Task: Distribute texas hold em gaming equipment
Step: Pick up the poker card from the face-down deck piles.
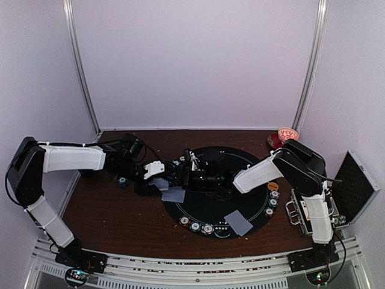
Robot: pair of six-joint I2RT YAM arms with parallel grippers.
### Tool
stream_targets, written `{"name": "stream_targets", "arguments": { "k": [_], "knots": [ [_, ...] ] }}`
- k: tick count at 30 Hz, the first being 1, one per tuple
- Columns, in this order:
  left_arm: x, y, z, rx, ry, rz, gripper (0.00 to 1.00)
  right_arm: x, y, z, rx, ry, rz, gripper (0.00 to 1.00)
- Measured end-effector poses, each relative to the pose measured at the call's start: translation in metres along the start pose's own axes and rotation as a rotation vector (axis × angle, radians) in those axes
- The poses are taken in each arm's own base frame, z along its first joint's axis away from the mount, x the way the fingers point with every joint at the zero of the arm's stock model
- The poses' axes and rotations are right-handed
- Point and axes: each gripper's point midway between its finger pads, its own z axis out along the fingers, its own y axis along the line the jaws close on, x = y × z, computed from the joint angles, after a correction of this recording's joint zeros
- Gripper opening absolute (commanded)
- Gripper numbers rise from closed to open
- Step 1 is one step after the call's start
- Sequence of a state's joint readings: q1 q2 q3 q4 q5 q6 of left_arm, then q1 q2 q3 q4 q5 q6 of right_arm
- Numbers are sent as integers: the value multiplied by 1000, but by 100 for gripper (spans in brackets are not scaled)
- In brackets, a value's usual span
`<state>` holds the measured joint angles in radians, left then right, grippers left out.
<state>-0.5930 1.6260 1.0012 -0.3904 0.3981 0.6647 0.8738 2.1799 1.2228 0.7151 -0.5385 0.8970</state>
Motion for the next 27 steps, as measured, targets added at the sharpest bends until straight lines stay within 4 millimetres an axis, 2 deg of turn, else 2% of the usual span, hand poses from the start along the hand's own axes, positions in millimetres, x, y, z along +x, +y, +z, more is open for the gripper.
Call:
{"name": "stream_targets", "arguments": {
  "k": [8,16,22,27],
  "knots": [
    [1,-3,1,6,3,3,61,9,8,16,-27,38,14,71],
    [2,-4,1,1,11,13,61,13,-1,26,31,67,-1,60],
    [5,-4,2,-7,24,13,61,12,-1,25,60,61,-30,55],
    [5,-3,2,-13,22,15,61,8,-4,11,101,48,-36,51]
  ]
}}
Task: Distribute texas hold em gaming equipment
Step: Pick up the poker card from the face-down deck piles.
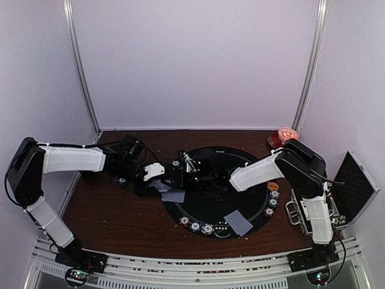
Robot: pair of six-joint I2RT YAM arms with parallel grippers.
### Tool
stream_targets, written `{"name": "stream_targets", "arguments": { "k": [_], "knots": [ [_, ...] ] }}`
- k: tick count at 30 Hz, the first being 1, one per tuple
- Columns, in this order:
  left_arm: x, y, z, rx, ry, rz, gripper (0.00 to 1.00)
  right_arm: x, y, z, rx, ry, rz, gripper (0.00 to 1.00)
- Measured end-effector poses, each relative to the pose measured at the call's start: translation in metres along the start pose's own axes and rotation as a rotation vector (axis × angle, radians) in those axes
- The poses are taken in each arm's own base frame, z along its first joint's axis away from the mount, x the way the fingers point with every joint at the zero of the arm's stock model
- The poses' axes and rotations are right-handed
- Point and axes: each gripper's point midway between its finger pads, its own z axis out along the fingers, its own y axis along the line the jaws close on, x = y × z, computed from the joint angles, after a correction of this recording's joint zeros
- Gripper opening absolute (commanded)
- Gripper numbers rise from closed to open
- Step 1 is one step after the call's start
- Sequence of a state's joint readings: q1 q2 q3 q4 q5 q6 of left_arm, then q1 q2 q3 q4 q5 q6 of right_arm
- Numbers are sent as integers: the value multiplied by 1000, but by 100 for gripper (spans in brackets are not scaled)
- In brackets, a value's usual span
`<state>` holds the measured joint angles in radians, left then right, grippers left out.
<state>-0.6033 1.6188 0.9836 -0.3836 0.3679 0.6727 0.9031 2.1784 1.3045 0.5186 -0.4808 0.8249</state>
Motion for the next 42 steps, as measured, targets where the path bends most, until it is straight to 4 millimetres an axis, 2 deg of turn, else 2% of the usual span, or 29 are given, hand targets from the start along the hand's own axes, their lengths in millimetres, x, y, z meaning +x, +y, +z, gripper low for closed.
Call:
{"name": "stream_targets", "arguments": {
  "k": [4,16,26,30,37,42],
  "knots": [
    [0,1,0,-5,3,0,61,-5,-2,-7,18,-12,-7,49],
    [0,1,0,-3,2,2,61,-5,2,-12,-32,3,-6,47],
    [0,0,0,-3,2,4,61,-8,27,-21,-84,13,-48,34],
    [0,0,0,-3,2,3,61,-5,29,-20,-84,27,-59,31],
    [0,0,0,-2,3,3,61,2,26,-19,-70,52,-74,2],
    [1,0,0,-1,4,3,61,2,25,-20,-65,56,-81,0]
  ]
}}
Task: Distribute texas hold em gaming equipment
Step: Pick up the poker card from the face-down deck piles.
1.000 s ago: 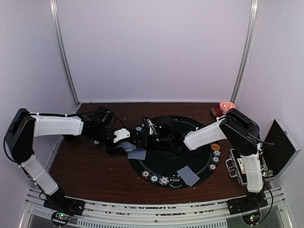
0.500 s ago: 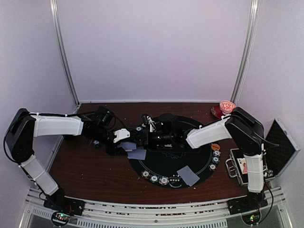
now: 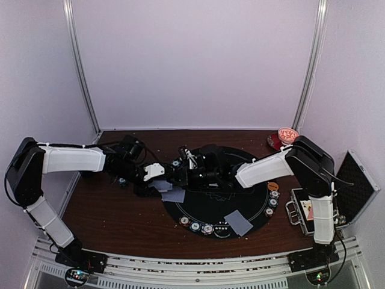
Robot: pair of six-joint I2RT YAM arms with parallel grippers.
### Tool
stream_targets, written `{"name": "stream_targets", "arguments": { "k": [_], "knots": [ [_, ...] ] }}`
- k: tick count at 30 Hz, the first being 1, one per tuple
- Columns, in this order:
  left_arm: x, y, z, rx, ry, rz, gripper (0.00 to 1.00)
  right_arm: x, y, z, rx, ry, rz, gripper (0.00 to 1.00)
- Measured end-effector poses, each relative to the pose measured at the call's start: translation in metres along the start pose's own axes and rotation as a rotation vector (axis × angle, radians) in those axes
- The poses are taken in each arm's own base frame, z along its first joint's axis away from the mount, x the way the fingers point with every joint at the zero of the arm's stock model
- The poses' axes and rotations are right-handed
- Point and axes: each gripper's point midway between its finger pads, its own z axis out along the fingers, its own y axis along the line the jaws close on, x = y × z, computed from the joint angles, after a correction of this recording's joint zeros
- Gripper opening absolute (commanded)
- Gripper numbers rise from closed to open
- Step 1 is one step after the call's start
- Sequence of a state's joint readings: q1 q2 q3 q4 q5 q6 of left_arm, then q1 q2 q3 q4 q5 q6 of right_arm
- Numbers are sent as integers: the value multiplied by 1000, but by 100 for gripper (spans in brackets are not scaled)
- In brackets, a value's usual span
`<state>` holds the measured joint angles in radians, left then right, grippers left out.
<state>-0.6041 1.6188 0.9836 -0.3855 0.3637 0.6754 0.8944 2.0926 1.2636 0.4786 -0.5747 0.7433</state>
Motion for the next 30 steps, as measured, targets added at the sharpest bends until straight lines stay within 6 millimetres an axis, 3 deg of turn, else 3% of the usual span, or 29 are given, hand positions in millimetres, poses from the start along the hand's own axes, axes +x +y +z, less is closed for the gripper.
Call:
{"name": "stream_targets", "arguments": {
  "k": [9,14,25,30],
  "knots": [
    [-7,-2,1,7,-29,14,61,-3,7,-15,1,-8,-14,0],
    [-23,-5,2,16,-80,47,61,-2,9,-36,-11,-39,-7,0],
    [-10,1,1,-7,-32,24,61,-23,0,-83,-4,-163,21,0],
    [-8,1,1,-9,-23,22,61,-20,-17,-118,85,-250,61,0]
  ]
}}
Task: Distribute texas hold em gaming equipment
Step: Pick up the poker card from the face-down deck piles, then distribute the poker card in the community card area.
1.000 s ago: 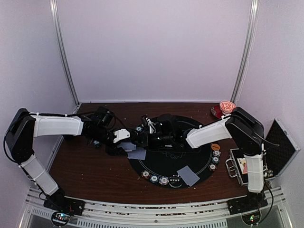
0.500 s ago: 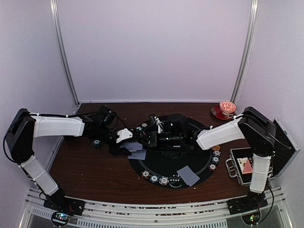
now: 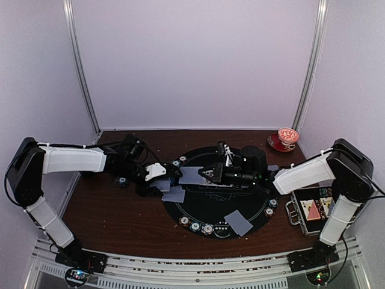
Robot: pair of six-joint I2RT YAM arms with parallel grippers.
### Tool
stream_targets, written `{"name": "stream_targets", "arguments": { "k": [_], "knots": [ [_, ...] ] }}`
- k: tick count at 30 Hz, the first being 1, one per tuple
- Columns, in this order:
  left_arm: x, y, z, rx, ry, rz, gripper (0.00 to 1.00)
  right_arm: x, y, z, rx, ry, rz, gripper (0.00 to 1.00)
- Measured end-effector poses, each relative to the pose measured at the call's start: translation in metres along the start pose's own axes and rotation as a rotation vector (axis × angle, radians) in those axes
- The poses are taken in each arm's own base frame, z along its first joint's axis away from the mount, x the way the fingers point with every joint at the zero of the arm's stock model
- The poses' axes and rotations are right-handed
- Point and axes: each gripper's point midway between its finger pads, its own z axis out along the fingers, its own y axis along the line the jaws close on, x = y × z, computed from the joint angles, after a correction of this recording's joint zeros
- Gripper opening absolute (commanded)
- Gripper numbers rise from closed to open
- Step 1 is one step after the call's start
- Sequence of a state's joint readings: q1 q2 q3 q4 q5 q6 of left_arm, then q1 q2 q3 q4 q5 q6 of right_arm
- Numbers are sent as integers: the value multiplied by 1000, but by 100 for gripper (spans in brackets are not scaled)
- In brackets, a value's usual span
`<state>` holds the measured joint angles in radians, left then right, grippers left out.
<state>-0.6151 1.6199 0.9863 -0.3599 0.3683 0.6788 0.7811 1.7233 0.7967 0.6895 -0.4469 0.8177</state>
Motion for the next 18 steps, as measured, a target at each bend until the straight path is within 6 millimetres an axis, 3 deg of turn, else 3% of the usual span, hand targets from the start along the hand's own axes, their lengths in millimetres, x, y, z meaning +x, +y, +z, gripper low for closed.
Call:
{"name": "stream_targets", "arguments": {
  "k": [12,18],
  "knots": [
    [2,0,0,-1,12,-4,61,-32,-74,-122,434,-458,107,0],
    [3,0,1,0,12,-4,61,-41,-103,-165,615,-635,162,0]
  ]
}}
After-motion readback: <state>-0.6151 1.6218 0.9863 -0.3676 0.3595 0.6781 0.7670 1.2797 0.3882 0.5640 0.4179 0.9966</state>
